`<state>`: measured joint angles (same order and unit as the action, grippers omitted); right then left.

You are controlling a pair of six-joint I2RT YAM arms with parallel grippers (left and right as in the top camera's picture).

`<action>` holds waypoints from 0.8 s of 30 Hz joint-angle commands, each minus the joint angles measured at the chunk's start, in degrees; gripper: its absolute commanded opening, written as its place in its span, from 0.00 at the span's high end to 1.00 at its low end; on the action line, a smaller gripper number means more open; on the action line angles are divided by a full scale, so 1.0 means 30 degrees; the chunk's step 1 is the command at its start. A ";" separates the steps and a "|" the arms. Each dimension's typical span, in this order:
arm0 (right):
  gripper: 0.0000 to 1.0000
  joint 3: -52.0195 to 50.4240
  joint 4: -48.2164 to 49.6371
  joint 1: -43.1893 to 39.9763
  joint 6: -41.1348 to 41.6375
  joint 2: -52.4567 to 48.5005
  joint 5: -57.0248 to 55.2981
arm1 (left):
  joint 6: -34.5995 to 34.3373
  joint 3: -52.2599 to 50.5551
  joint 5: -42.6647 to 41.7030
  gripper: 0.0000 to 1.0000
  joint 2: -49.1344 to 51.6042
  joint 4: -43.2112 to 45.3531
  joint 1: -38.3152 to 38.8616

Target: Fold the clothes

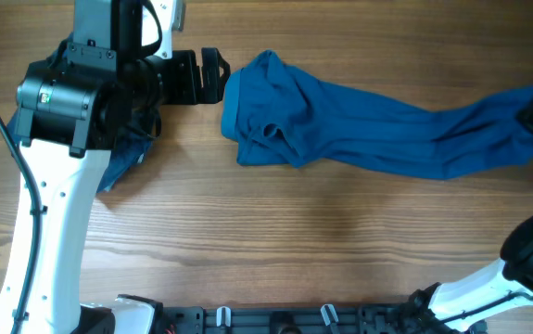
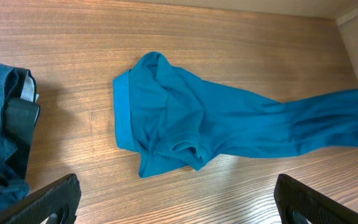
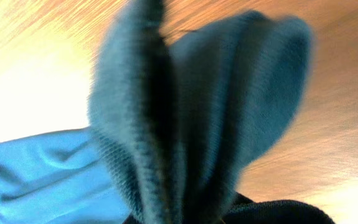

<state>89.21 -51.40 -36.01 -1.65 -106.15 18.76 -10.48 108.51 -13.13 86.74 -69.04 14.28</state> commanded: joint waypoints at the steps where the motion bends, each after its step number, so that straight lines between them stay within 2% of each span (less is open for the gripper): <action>1: 0.96 -0.0991 -0.0153 0.2761 0.1698 0.0058 -0.0991 | 0.0357 0.0248 0.0255 0.01 -0.0036 0.0015 0.0022; 3: 0.96 -0.1785 -0.0153 0.4787 0.2732 0.0058 -0.2572 | 0.0357 0.0248 0.0248 0.01 -0.0036 -0.0080 0.0022; 10: 0.96 -0.3031 0.0656 1.0535 0.5399 -0.0109 -0.3854 | 0.0364 0.0248 0.0248 0.01 -0.0036 -0.0321 0.0022; 18: 0.95 -0.3031 0.2288 1.4360 0.8386 -0.1370 -0.4138 | 0.0357 0.0248 0.0226 0.00 -0.0036 -0.0372 0.0022; 19: 0.90 -0.3031 0.2346 1.4579 0.8590 -0.1494 -0.4138 | 0.0357 0.0248 0.0182 0.01 -0.0036 -0.0372 0.0022; 20: 0.74 -0.3031 0.2412 1.4790 0.8619 -0.1719 -0.4131 | 0.0357 0.0248 0.0175 0.00 -0.0036 -0.0372 0.0022; 21: 0.63 -0.3031 0.2397 1.4950 0.8648 -0.1880 -0.4095 | 0.0357 0.0248 0.0182 0.00 -0.0036 -0.0372 0.0022; 24: 0.62 -0.3024 0.2222 1.5089 0.8524 -0.1829 -0.3082 | 0.0357 0.0248 0.0182 0.00 -0.0036 -0.0364 0.0022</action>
<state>80.53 -44.51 8.97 22.63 -111.13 7.46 -10.48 108.51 -13.13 86.74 -70.13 14.28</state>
